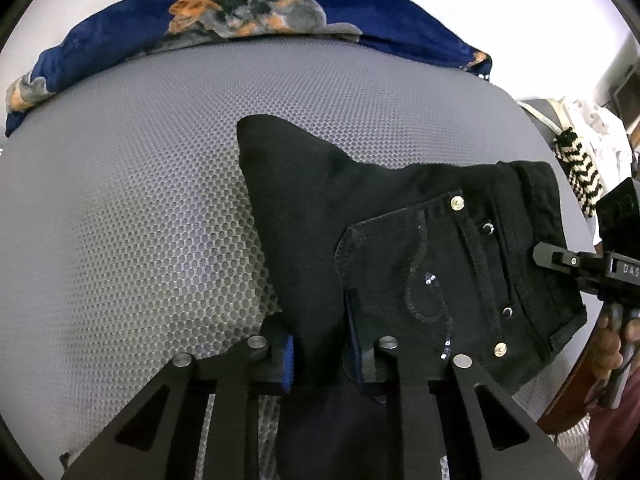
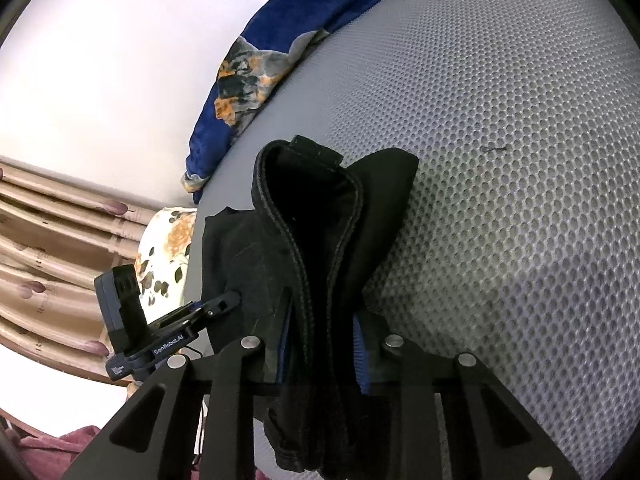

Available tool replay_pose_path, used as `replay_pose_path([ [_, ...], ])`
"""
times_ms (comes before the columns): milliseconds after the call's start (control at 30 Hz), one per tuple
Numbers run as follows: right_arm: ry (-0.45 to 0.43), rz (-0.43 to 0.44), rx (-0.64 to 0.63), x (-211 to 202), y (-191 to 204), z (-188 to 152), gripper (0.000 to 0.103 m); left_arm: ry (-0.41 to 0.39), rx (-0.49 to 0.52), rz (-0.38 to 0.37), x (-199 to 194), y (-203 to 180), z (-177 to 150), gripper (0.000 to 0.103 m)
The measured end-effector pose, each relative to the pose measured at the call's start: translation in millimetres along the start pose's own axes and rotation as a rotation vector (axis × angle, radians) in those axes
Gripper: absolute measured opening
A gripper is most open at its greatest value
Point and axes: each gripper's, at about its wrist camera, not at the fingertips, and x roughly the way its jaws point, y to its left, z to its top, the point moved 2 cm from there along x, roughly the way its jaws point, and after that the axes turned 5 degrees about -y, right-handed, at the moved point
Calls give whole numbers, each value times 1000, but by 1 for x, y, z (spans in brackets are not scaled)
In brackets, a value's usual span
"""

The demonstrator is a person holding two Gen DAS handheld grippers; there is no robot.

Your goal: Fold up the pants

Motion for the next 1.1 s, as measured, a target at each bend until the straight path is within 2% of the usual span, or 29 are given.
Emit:
replay_pose_path([
  [167,7,17,14,1,9,-7,23,-15,-23,-22,-15,7,-5,17],
  [400,15,57,31,13,24,-16,23,-32,-7,0,-32,15,-15,16],
  [1100,66,103,-34,54,74,5,22,-122,-42,59,-62,54,2,15],
])
